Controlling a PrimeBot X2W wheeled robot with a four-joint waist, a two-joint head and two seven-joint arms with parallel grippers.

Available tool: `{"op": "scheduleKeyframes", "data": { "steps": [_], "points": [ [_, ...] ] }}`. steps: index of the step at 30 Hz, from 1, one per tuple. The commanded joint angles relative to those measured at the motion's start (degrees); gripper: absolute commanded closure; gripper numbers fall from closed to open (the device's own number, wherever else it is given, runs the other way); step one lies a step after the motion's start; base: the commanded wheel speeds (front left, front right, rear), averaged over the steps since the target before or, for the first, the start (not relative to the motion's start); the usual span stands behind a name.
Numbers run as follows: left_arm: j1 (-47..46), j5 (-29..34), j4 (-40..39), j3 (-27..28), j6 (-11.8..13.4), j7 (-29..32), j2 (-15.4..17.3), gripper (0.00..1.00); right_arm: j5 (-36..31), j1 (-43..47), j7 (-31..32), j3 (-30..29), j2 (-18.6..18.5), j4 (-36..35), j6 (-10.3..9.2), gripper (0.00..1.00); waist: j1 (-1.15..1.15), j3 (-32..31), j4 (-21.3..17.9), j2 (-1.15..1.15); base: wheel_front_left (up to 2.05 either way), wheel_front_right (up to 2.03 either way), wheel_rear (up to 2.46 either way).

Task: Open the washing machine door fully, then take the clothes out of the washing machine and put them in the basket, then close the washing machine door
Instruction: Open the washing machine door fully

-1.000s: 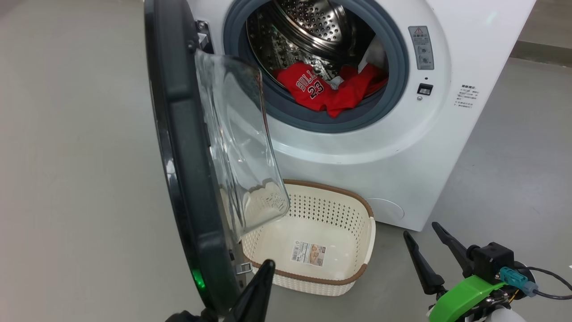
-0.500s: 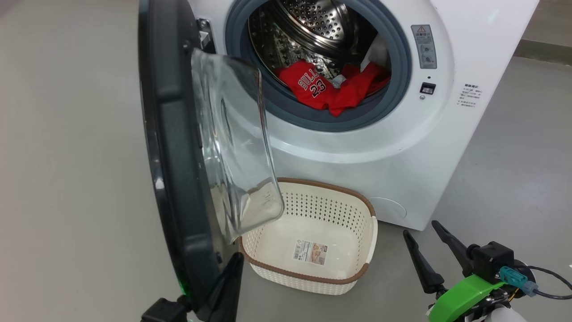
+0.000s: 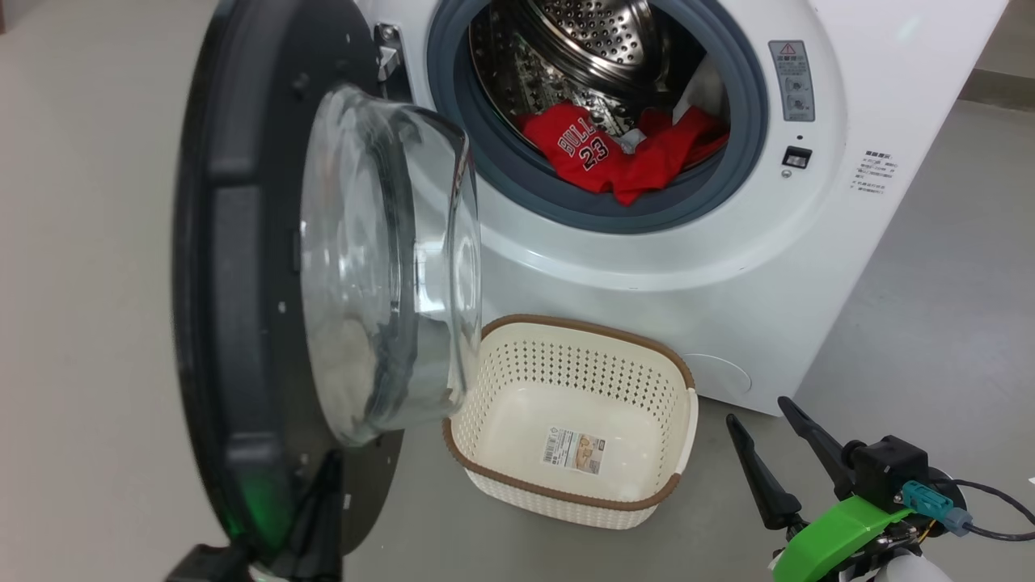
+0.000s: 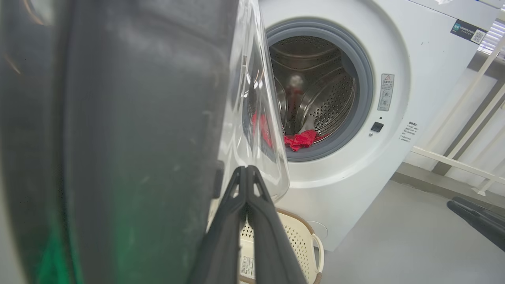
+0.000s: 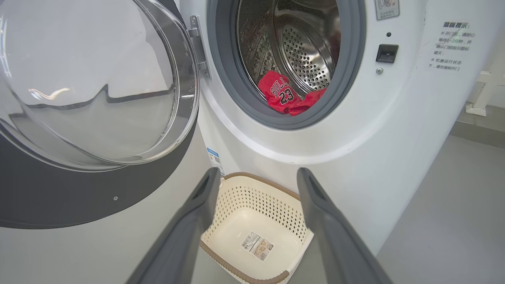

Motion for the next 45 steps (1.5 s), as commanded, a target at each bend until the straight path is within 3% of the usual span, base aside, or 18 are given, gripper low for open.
{"op": "scheduleKeyframes", "data": {
  "steps": [1, 21, 45],
  "points": [
    [-0.68, 0.58, -1.37, 3.89, 0.92, -0.29, 1.28, 1.0, -0.77, -1.3, -0.53, 1.12, -0.6, -1.55, 0.36, 0.0, 0.0, 0.14, 0.2, 0.0, 0.0, 0.0, 0.0],
    [-6.89, 3.06, 3.11, 20.75, 0.08, -0.29, 4.78, 1.0, -1.28, -3.51, -0.54, 2.46, -1.6, -1.99, 0.36, 0.0, 0.0, 4.39, -0.25, 0.0, 0.0, 0.0, 0.0],
    [-20.95, 7.59, 17.69, 37.67, -3.92, -0.29, 9.35, 1.0, -2.06, -7.64, -0.54, 3.39, -3.0, -1.73, 0.36, 0.0, 0.0, 10.47, -1.5, 0.0, 0.0, 0.0, 0.0]
  ]
}}
